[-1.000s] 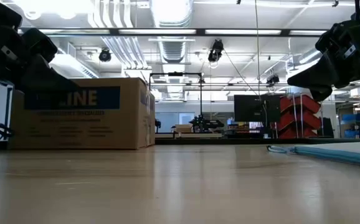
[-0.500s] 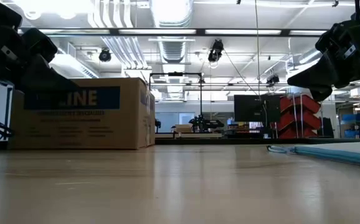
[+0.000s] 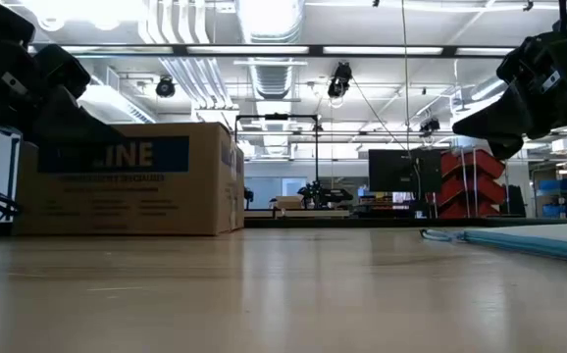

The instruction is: Pack items into zip bag

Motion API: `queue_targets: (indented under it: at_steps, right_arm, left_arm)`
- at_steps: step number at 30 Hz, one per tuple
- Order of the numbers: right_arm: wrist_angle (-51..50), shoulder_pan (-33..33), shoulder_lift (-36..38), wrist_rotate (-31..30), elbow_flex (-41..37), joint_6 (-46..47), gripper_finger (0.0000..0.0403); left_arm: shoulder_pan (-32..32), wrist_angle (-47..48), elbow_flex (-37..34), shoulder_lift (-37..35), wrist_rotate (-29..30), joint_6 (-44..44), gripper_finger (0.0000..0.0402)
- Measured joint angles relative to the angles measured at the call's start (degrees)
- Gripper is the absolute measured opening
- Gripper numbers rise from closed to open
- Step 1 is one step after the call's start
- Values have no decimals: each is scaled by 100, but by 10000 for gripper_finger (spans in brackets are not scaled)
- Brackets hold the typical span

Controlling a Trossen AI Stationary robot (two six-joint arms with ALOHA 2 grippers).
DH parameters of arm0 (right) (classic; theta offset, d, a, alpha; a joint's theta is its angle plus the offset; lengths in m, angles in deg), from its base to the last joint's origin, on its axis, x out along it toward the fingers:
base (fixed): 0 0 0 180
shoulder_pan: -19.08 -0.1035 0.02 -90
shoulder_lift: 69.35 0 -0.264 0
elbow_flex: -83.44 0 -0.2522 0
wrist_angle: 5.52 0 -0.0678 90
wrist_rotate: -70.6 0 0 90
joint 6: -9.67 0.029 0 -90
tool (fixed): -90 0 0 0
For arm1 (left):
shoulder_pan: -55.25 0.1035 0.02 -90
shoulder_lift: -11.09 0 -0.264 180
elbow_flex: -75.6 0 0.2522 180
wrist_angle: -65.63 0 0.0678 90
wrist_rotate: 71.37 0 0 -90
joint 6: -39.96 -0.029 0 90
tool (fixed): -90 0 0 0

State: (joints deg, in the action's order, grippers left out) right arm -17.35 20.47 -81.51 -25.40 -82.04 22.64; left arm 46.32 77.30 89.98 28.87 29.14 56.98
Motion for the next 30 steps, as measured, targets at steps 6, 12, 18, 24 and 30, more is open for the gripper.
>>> queue_targets:
  at_steps: [6, 12, 18, 24, 30]
  right_arm:
    - [-1, 0, 0, 0, -2, 2, 0]
    - [1, 0, 0, 0, -2, 2, 0]
    - [1, 1, 0, 0, -1, 1, 0]
    - [-1, 2, 0, -2, -2, 0, 0]
    - [-1, 0, 0, 0, -2, 1, 0]
  left_arm:
    - [2, 1, 0, 0, 0, 0, 0]
    - [2, -9, 0, 0, 84, -173, 0]
    - [2, -290, 0, -2, 555, 352, 0]
    - [2, -485, 0, 0, 837, 365, 0]
    - [2, -1320, 67, 8, 296, -173, 0]
